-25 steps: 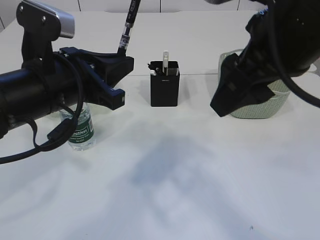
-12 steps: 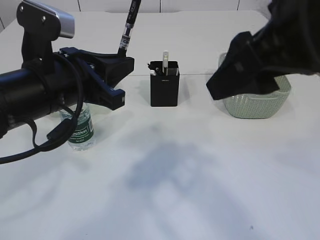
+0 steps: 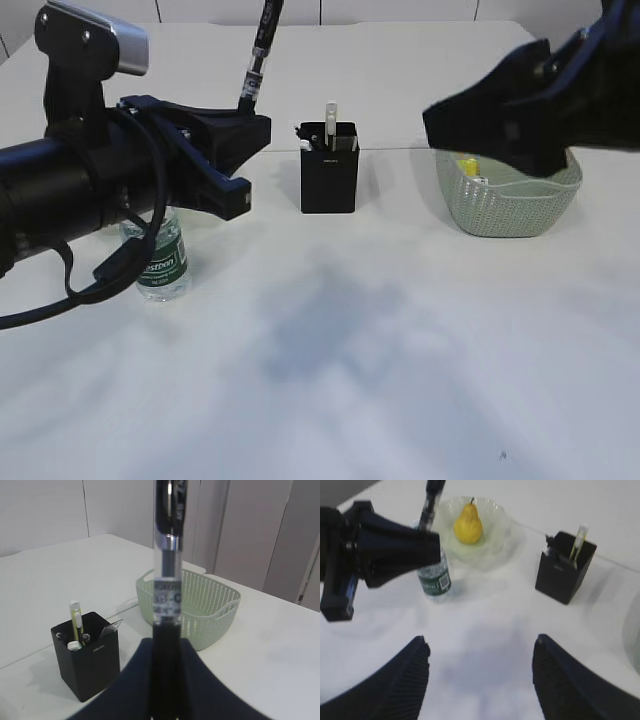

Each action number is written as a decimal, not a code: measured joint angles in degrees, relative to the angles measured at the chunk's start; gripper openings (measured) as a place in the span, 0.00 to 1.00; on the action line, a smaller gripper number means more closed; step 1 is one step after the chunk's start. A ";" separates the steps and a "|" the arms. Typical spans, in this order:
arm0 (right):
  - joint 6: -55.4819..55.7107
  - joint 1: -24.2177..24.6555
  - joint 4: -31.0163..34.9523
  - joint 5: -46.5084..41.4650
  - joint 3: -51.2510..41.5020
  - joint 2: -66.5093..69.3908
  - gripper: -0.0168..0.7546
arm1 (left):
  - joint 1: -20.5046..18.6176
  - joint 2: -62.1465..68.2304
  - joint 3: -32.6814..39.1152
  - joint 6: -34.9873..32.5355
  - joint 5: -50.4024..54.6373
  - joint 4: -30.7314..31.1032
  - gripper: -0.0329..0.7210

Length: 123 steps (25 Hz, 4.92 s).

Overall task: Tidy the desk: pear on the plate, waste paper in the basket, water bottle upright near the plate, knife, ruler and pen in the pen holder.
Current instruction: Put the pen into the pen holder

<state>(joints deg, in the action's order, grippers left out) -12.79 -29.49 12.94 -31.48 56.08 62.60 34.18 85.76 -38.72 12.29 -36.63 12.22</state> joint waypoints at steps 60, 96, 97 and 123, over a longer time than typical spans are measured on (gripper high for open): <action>38.73 -6.29 -17.88 58.10 -3.01 24.34 0.65 | 0.00 -0.21 0.00 2.04 -0.38 1.75 0.12; 39.47 -6.42 -17.91 59.90 2.35 28.45 0.15 | 0.00 -0.31 0.00 2.04 -1.29 1.75 0.14; 39.47 -6.42 -17.91 59.90 2.35 28.45 0.15 | 0.00 -0.31 0.00 2.04 -1.28 1.75 0.16; 31.90 -6.42 -11.62 58.06 2.35 28.45 0.14 | -2.94 -4.12 0.00 2.04 4.18 -1.15 0.72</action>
<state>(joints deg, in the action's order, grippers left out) 19.12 -35.91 1.32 26.58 58.44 91.05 31.24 81.64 -38.72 14.33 -32.45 11.07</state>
